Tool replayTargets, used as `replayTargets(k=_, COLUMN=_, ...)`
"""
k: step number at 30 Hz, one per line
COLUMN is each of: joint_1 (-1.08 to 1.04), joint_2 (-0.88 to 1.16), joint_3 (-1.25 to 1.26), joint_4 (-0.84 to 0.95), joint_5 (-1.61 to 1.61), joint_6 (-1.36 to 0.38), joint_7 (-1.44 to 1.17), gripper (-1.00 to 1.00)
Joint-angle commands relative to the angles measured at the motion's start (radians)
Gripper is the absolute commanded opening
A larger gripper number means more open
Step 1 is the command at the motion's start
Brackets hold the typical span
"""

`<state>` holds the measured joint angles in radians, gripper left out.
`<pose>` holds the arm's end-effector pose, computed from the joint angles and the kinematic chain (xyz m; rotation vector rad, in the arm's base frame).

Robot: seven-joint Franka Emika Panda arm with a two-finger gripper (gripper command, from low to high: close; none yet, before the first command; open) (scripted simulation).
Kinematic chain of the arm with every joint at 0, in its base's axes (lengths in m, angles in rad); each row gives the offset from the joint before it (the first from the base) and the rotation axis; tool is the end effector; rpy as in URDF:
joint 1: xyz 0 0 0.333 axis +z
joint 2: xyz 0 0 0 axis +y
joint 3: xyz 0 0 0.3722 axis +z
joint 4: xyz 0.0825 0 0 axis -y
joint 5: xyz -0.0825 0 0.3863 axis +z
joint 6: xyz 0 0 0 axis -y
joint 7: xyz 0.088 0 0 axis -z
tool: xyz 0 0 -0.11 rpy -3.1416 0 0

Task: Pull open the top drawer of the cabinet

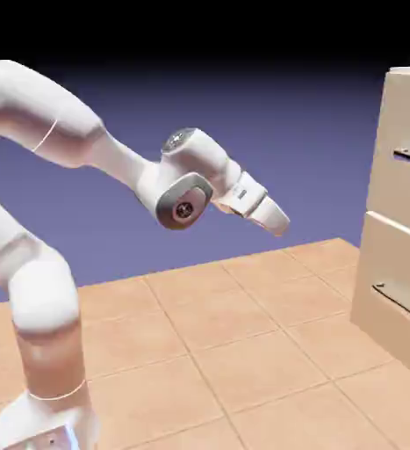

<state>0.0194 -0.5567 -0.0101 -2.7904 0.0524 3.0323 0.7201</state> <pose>0.3688 -0.0009 0.5061 -2.4532 0.9816 -1.0252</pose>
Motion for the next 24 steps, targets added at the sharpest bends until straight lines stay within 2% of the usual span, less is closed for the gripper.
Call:
replayTargets(k=1, joint_1=0.006, joint_2=0.011, joint_3=-0.008, joint_4=0.016, joint_5=0.044, joint_6=-0.004, joint_7=-0.017, gripper=0.00)
replayTargets(k=24, joint_1=0.148, joint_2=0.265, joint_3=-0.202, joint_4=0.390, joint_5=1.044, joint_6=-0.093, joint_7=-0.416, gripper=0.00)
